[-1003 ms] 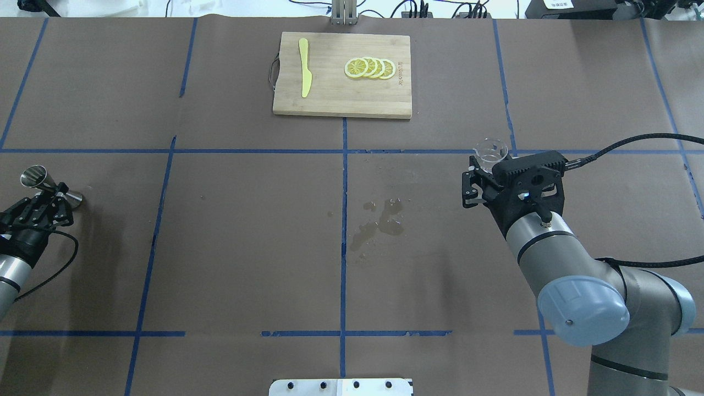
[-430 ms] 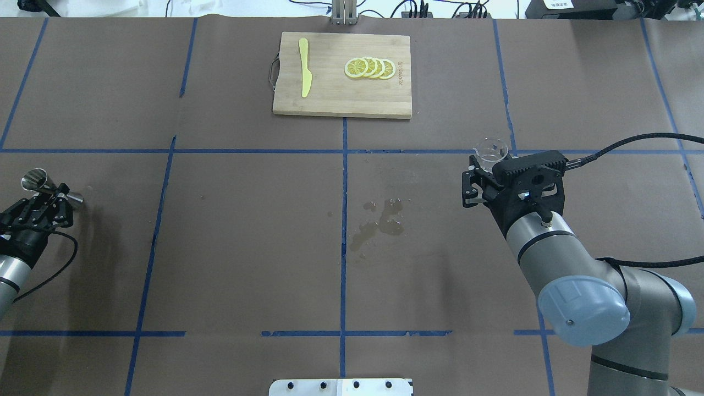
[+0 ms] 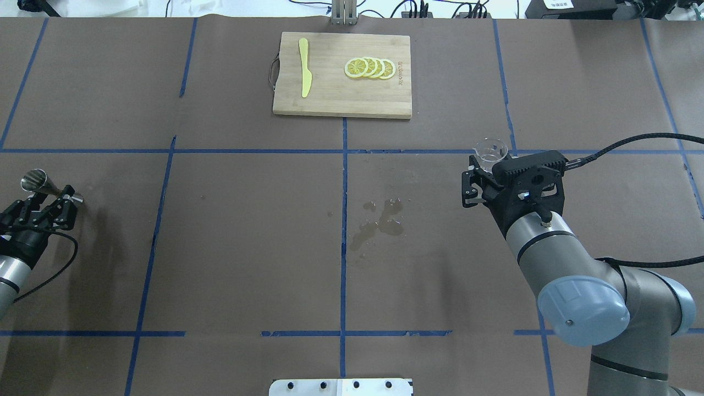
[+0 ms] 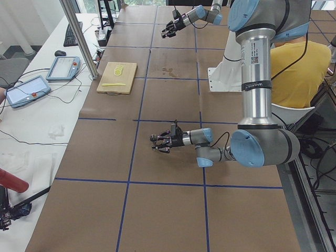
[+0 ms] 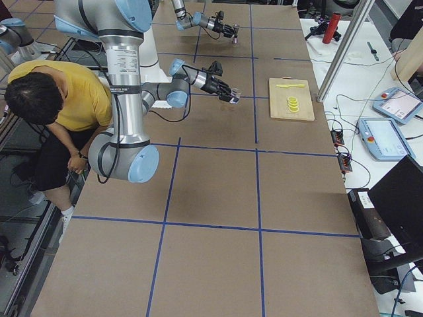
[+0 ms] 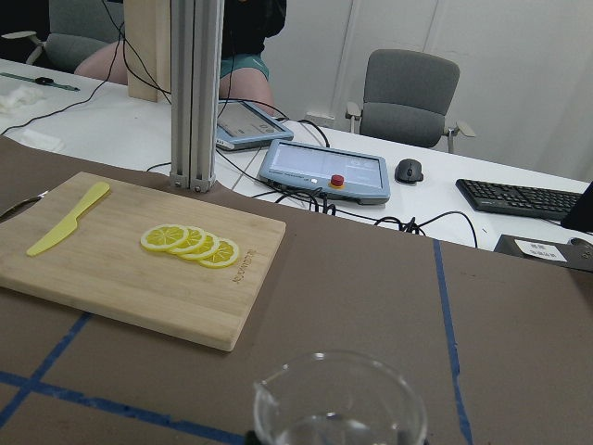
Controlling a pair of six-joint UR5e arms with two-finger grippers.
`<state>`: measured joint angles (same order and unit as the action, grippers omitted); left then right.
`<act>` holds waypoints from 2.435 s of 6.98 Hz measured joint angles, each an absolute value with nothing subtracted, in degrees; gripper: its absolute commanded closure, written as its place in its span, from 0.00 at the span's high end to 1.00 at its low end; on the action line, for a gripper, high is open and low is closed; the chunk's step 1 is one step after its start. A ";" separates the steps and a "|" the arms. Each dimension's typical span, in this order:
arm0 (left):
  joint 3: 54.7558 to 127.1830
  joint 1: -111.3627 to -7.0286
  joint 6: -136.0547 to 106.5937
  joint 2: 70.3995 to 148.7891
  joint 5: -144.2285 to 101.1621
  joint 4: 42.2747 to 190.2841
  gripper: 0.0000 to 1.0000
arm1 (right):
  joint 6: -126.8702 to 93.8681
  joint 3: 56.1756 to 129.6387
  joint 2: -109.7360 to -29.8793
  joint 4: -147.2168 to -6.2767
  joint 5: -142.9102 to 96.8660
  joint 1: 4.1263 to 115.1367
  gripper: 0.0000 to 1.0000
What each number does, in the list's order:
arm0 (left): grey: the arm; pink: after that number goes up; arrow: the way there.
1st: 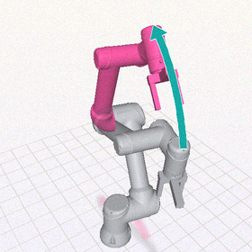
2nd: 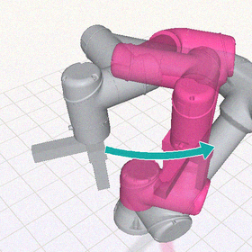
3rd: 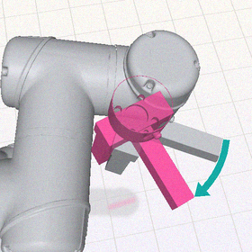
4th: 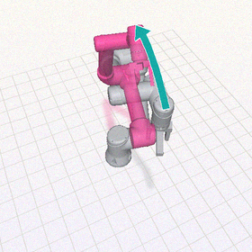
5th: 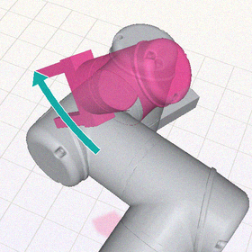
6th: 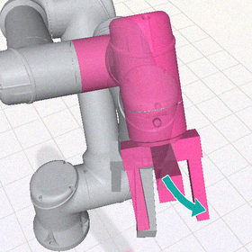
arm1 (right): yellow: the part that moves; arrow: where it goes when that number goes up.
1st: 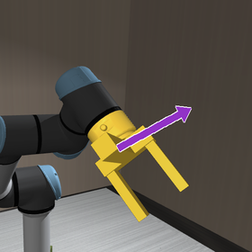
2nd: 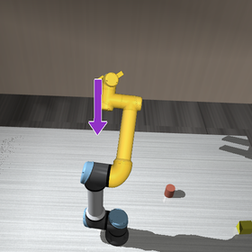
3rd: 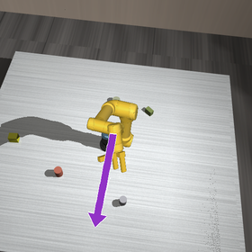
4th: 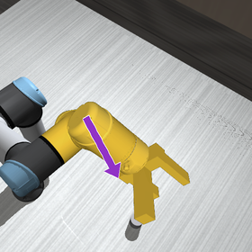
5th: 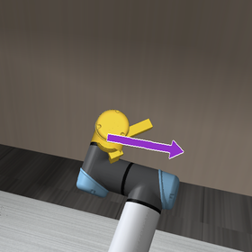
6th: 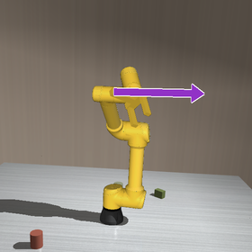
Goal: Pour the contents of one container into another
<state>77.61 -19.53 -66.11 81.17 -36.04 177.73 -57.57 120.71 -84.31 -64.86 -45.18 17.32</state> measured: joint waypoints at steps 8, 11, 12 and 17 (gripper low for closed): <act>77.75 -13.88 -69.84 75.07 -37.08 183.18 0.99 | -57.57 120.93 -84.26 -64.86 -45.18 17.32 0.24; 77.69 -12.89 -69.59 66.10 -37.66 192.71 0.99 | -57.57 121.07 -84.25 -64.86 -45.18 17.31 0.24; 77.15 -12.88 -69.72 63.53 -37.93 194.72 0.99 | -57.57 121.06 -84.30 -64.87 -45.17 17.33 0.24; 74.25 -29.31 -65.29 65.07 -64.18 196.85 0.99 | -60.91 117.41 -85.29 -62.92 -43.77 17.40 0.24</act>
<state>74.25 -29.31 -65.29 65.07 -64.18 196.85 -60.91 117.41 -85.29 -62.92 -43.77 17.40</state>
